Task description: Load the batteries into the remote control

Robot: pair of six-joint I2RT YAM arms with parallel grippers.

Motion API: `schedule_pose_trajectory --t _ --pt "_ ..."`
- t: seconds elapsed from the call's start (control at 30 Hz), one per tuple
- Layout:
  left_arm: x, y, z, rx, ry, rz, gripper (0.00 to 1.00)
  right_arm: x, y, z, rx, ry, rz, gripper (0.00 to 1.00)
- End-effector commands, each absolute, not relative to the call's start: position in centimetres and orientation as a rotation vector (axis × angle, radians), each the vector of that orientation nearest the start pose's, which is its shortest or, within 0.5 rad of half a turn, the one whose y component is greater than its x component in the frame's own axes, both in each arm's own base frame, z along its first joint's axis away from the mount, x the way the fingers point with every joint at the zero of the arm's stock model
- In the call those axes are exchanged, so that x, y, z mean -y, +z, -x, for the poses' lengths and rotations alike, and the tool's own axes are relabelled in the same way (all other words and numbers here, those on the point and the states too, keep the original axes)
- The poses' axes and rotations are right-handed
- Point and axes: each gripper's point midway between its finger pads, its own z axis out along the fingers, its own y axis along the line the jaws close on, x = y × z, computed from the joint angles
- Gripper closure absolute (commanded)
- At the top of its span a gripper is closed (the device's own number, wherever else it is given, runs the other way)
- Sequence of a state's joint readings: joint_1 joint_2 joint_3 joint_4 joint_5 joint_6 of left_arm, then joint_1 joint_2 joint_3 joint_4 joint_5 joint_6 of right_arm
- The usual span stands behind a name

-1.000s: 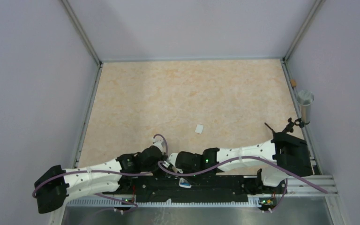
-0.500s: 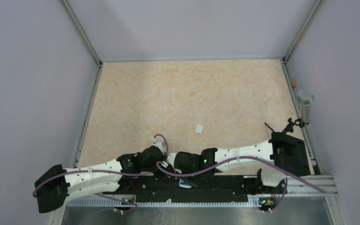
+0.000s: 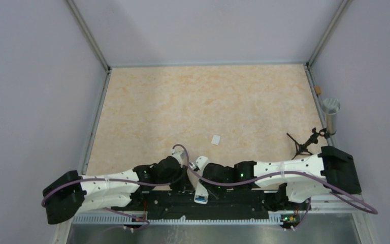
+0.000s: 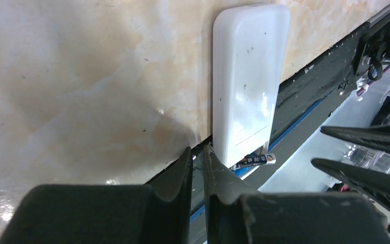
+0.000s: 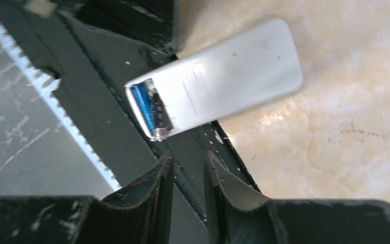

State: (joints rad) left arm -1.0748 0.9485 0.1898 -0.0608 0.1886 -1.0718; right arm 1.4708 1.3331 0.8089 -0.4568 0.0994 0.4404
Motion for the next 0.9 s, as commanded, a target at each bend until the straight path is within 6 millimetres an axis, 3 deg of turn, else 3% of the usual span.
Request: schedule_pose_trajectory --t 0.0,0.17,0.43,0.63,0.87 --pt "21.1 -1.3 -2.2 -2.935 -0.927 -0.194 0.86 -30.4 6.5 -4.2 -2.379 0.554 1.053 0.75" --pt "21.4 -1.7 -2.4 -2.948 -0.907 -0.188 0.86 -29.5 5.0 -4.9 -2.416 0.471 0.988 0.83" --pt "21.8 -2.3 -2.9 -2.969 -0.847 -0.198 0.87 -29.8 3.1 -5.8 -2.461 0.470 0.927 1.00" --pt "22.3 -2.3 -3.3 -2.977 -0.822 -0.218 0.88 -28.5 2.2 -7.2 -2.485 0.414 0.851 1.00" --pt "23.0 -2.5 -4.1 -2.991 -0.818 -0.217 0.88 -28.5 2.3 -8.7 -2.495 0.517 0.702 1.00"
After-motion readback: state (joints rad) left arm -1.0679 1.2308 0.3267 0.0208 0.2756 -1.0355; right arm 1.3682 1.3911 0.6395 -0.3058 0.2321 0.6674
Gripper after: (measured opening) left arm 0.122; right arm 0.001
